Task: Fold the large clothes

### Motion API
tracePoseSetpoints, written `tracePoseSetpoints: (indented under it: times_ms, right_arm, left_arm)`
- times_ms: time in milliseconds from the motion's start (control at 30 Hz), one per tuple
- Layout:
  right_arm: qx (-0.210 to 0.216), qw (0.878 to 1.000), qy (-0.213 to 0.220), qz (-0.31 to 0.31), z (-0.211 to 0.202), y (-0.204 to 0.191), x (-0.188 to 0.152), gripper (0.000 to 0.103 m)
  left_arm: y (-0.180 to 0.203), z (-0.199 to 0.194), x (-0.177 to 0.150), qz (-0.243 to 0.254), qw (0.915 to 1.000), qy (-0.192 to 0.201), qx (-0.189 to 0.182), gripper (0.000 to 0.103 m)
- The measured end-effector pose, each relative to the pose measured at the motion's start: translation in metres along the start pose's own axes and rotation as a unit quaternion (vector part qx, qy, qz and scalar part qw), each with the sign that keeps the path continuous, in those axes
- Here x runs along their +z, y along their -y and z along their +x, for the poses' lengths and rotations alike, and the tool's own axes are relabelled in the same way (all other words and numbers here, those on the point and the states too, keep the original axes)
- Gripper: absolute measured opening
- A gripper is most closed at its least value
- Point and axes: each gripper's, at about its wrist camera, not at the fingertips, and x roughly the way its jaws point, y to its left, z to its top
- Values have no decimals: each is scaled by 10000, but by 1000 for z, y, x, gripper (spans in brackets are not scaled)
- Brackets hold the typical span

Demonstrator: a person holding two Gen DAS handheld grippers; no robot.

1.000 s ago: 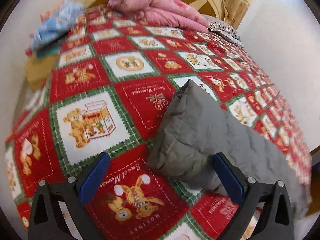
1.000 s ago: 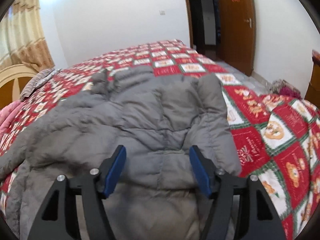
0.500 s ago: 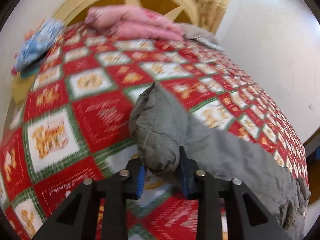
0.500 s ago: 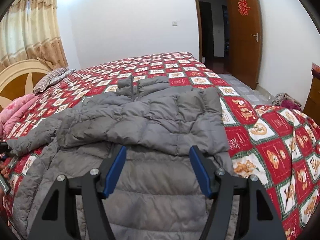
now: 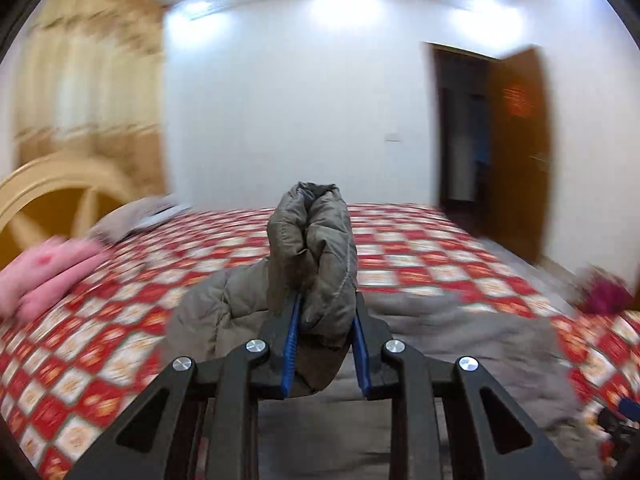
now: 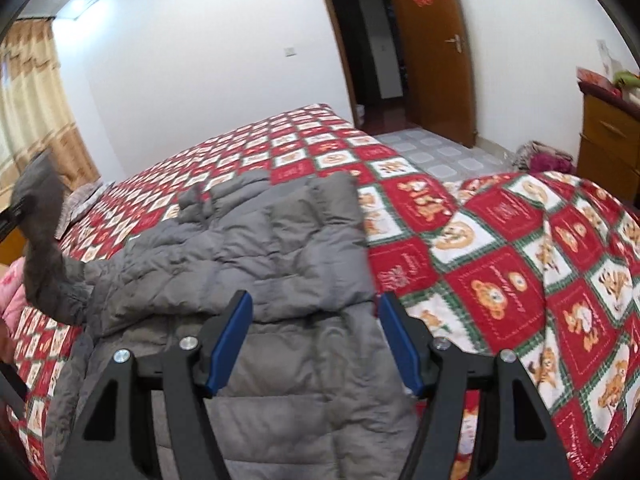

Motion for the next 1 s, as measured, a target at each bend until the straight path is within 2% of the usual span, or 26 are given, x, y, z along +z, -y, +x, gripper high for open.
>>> tracePoseSetpoints:
  times_ms: [67,167,267,367,400,433,467,500,567,667,767,833,867,900,933,1000]
  right_arm:
    - [-10,9999,-6,101,-2,11,1,68]
    - [-98,9996,10,270,-6,28,2,68]
    - [-156,9991,3,404,-9,42,2,68]
    - [-167,9987,-37,482,-10,50,1,68]
    - [-158,9986,-46,497,-10,52,0,69]
    - [-157,9985,-66,521,-9,53,-1,69]
    - [-136,9984,-80,542,-7,54,0,69]
    - [-105,9982,-100,583,-6,56,0,69]
    - [-75,9976,-108,683,-4,58,2,69]
    - [126,9965,-82,824,-2,58,11,70]
    - [417,9952,-12,888,-6,53,24,70]
    - [542,9957,52,751,-7,41,32,75]
    - [676,9959,43,602,-5,30,35,77]
    - [792,9956,2,501,-1,21,36,81]
    - [906,9951,-66,397,6,11,36,81]
    - [854,9957,-303,176,29,-13,32,81]
  left_arm:
    - [36,5,-5,200,9991,-62,-376,24]
    - [97,15,-31,630,9931,-276,-949,24]
    - [136,32,-56,831,9870,-647,-1216,25]
    - [153,49,-85,827,9796,-1176,-1403,25]
    - [155,52,-91,811,9776,-1303,-1442,30]
    - [155,56,-97,772,9720,-1511,-1625,36]
    - [160,55,-102,734,9673,-1625,-1806,53]
    - [158,55,-107,661,9586,-1778,-2123,68]
    - [156,43,-110,789,9489,-1835,-2442,81]
    - [154,25,-114,1098,9397,-1964,-2576,84]
    - [119,5,-115,792,9337,-2147,-2753,84]
    - [95,-2,-115,586,9345,-2205,-2733,84]
    - [80,-2,-114,437,9381,-2186,-2650,84]
    - [57,-2,-108,211,9456,-2155,-2427,84]
    - [42,-2,-104,74,9497,-2121,-2304,84]
    - [-1,6,-87,-327,9667,-1878,-1705,84]
